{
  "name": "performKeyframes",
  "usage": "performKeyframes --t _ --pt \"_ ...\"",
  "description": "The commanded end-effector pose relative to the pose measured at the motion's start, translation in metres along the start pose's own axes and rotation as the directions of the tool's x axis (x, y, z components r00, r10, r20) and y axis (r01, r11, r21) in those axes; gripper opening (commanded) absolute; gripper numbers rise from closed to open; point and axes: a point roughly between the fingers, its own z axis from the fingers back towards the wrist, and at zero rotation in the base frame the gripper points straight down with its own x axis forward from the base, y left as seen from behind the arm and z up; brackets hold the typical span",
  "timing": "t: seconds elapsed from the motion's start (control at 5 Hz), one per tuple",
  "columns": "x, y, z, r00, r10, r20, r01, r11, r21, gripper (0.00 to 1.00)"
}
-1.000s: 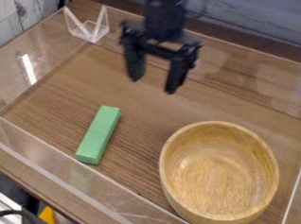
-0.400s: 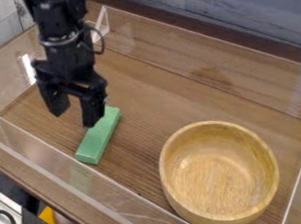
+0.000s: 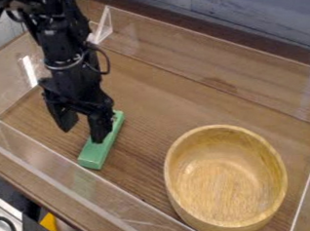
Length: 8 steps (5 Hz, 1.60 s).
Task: Put the green block in the brown bowl
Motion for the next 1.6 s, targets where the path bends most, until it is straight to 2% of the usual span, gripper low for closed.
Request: performKeyframes --t 0.0,1.4 --pt "0.006 0.002 0.000 0.999 0.020 0.032 -0.020 1.000 0.003 1.00" --pt "0.022 -0.010 -0.019 0.998 0.051 0.047 -0.051 0.999 -0.014 1.00"
